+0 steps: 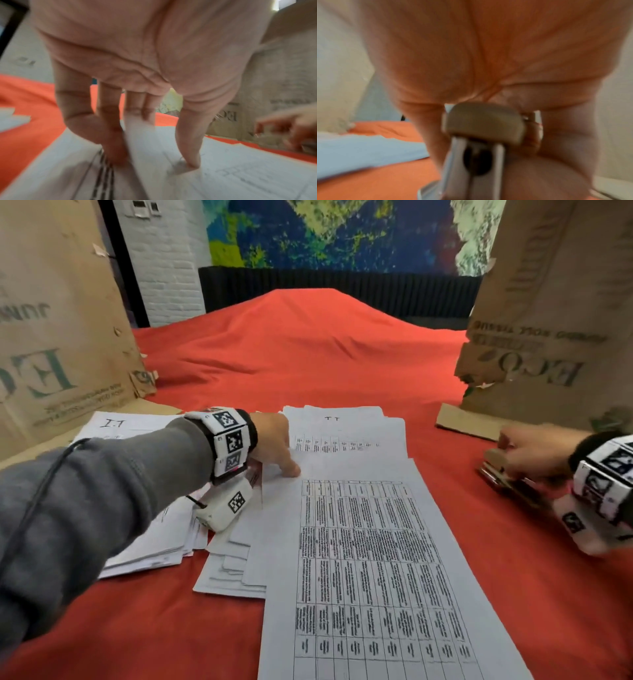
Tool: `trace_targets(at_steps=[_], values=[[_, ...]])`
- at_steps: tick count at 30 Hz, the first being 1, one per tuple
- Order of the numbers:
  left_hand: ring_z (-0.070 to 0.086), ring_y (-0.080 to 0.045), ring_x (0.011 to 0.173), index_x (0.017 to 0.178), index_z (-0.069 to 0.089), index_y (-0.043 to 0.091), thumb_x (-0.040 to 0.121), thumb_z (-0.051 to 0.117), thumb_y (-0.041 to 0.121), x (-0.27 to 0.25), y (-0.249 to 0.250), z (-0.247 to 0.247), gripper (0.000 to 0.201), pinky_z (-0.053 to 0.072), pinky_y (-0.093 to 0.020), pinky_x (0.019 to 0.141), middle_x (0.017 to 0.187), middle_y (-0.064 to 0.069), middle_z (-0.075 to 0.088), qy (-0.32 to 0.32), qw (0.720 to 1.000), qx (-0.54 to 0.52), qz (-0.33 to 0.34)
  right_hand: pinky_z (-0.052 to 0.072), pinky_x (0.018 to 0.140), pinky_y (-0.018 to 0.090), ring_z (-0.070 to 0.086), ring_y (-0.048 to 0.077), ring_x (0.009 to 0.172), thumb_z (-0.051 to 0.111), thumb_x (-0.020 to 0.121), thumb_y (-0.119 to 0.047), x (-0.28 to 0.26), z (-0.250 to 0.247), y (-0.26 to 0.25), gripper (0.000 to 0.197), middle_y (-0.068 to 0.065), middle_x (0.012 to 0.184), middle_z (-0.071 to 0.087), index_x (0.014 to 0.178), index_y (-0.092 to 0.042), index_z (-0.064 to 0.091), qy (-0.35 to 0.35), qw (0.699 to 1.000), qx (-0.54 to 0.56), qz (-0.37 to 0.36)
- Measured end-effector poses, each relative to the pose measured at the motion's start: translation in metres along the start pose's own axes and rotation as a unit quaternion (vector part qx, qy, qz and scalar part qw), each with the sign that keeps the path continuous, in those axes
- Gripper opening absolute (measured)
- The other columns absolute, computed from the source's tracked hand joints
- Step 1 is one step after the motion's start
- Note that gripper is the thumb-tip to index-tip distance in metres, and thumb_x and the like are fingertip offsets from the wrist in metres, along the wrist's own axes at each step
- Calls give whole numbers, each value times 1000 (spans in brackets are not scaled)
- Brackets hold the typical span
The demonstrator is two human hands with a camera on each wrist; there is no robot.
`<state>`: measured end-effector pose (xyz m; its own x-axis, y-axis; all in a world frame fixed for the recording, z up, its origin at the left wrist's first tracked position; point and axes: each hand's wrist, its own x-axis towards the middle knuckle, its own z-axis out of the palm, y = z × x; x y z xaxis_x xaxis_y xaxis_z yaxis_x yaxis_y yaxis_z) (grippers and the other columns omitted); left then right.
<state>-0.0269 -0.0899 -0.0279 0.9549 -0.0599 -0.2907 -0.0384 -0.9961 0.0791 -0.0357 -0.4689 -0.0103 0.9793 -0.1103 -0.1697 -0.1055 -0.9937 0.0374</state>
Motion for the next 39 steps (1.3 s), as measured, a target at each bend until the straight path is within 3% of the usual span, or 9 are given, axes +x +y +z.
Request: trace_targets(at_steps=[4, 7, 9, 16, 23, 26, 30, 34, 39], values=[[58, -23, 114, 127, 61, 25, 75, 78, 70, -13, 12, 3, 71, 52, -42, 98, 129, 3, 58, 86, 989, 90, 82, 56, 48, 32, 68, 27, 67, 64, 72, -45, -34, -17, -55, 39, 5, 86, 66, 106, -26, 62, 25, 983, 123, -132], [55, -19, 119, 134, 52, 37, 78, 72, 74, -34, 26, 10, 71, 50, -45, 103, 137, 7, 51, 17, 983, 103, 152, 46, 46, 20, 63, 11, 63, 64, 86, -38, -48, -14, -98, 28, -5, 81, 67, 113, -31, 62, 11, 971, 117, -207], [56, -20, 120, 141, 44, 45, 79, 67, 77, -47, 33, 13, 74, 49, -46, 105, 140, 6, 48, -40, 978, 117, 166, 40, 48, 24, 58, 7, 67, 57, 96, -35, -47, -3, -119, 25, -6, 84, 63, 120, -29, 61, 2, 970, 82, -231], [42, -33, 135, 143, 4, 77, 82, 52, 85, -67, 37, 20, 77, 42, -60, 107, 154, -7, 32, -94, 962, 183, 179, 46, 58, 31, 60, 21, 78, 44, 99, -31, -43, 13, -140, 29, 4, 94, 57, 127, -24, 47, -10, 977, 33, -211], [34, -35, 140, 145, -1, 77, 87, 45, 83, -68, 36, 25, 75, 40, -60, 108, 158, -9, 26, -90, 962, 182, 184, 59, 73, 43, 61, 26, 81, 49, 97, -31, -23, 17, -160, 24, 8, 96, 58, 118, -23, 39, -5, 979, 23, -201], [33, -35, 140, 146, -1, 76, 88, 45, 82, -67, 37, 26, 75, 39, -58, 104, 159, -10, 25, -87, 963, 176, 185, 56, 69, 41, 61, 24, 80, 47, 92, -32, -18, 14, -170, 32, 5, 100, 59, 123, -27, 38, -16, 977, 8, -213], [30, -36, 143, 148, 0, 74, 89, 46, 81, -67, 37, 28, 75, 40, -57, 102, 162, -10, 23, -78, 963, 178, 190, 53, 64, 36, 59, 23, 81, 51, 92, -17, -14, 10, -171, 30, 1, 91, 58, 117, -33, 46, -8, 972, 22, -234], [30, -36, 143, 148, 0, 73, 89, 46, 81, -65, 35, 30, 76, 40, -57, 101, 161, -10, 22, -77, 963, 175, 192, 57, 83, 44, 57, 21, 96, 59, 88, -17, -12, 12, -164, 30, -11, 95, 51, 108, -40, 61, 31, 962, 16, -269], [30, -34, 143, 147, 0, 74, 87, 47, 81, -65, 34, 29, 77, 40, -57, 102, 160, -7, 23, -81, 962, 172, 195, 60, 80, 44, 62, 18, 95, 60, 85, -16, -13, 15, -160, 27, -10, 100, 61, 96, -38, 73, 51, 955, 40, -288]])
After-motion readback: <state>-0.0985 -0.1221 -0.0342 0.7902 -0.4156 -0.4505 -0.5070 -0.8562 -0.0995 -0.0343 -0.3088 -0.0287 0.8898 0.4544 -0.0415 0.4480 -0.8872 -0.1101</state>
